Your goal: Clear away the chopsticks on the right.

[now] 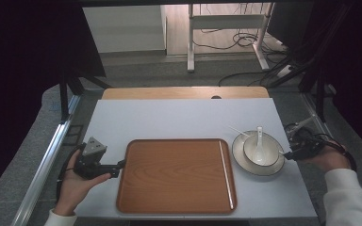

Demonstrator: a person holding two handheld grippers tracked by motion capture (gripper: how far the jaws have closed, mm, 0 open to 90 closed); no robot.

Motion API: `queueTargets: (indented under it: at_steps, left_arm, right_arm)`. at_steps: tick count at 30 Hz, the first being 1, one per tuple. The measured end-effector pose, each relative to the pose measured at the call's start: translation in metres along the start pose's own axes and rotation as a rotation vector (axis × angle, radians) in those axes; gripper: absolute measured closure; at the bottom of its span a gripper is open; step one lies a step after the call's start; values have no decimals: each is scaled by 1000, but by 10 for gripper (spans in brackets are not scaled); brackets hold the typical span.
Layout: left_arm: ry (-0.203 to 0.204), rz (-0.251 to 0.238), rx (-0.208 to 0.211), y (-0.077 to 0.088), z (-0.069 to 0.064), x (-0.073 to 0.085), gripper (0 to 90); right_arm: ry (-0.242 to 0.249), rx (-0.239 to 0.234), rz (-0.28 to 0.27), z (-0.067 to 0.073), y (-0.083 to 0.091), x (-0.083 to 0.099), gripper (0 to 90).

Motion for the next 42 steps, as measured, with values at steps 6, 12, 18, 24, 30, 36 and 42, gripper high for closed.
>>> queueTargets:
  at_steps: [6,12,18,24,30,36,42]
  left_arm:
    - [0,-2,-3,1,0,0,150]
    - [1,3,-3,-1,0,1,150]
    - [-3,4,-4,-1,0,1,150]
    - [-2,5,-6,-2,0,1,150]
    - [-1,2,-7,-1,1,0,150]
    - [0,2,-7,-1,1,0,150]
    - [0,1,-7,0,1,0,150]
  right_arm:
    - [31,-27,35,-1,-10,5,619]
    - [53,-21,76,-4,-20,11,666]
    - [91,-11,85,-6,-24,13,768]
    - [130,-24,100,-5,-26,13,809]
    - [151,-31,102,-4,-25,13,829]
    - [143,-37,84,-1,-22,13,837]
    - [84,-10,55,-4,-16,10,842]
Point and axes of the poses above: each handheld gripper's, and its own axes: y roughly backward along the jaws, x roughly out of its underside, z roughly to its left, the point moved 10 cm from there along -y, roughly forward along the jaws, and after that the axes turned 13 degrees about y, right-handed, at the moved point
